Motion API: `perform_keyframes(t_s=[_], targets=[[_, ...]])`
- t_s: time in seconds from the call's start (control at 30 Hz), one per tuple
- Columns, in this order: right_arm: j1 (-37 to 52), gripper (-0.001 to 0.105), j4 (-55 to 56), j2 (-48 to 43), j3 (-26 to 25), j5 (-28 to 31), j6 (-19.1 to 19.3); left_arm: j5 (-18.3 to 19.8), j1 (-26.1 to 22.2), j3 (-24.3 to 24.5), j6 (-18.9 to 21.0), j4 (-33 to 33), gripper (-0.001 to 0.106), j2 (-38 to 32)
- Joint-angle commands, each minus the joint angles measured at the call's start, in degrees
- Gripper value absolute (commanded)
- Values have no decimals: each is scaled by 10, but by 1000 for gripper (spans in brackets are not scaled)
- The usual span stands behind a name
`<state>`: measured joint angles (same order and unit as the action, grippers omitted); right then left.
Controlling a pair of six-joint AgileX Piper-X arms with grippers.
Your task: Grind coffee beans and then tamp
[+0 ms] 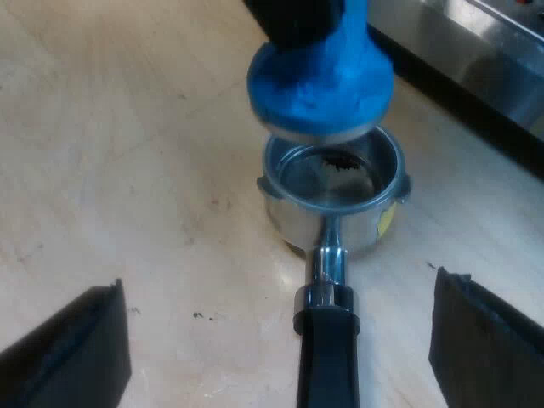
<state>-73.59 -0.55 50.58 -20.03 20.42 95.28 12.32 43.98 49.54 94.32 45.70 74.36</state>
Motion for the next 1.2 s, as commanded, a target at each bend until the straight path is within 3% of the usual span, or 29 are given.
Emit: perform_keyframes(t_s=[0.03, 0.9, 1.2], targets=[[-1, 74, -6, -3, 1, 4, 5, 3, 2, 4, 0, -10, 0, 11], [-1, 74, -6, -3, 1, 4, 5, 20, 2, 3, 0, -33, 0, 93], [-1, 74, -6, -3, 1, 4, 5, 20, 2, -42, 0, -55, 0, 100]])
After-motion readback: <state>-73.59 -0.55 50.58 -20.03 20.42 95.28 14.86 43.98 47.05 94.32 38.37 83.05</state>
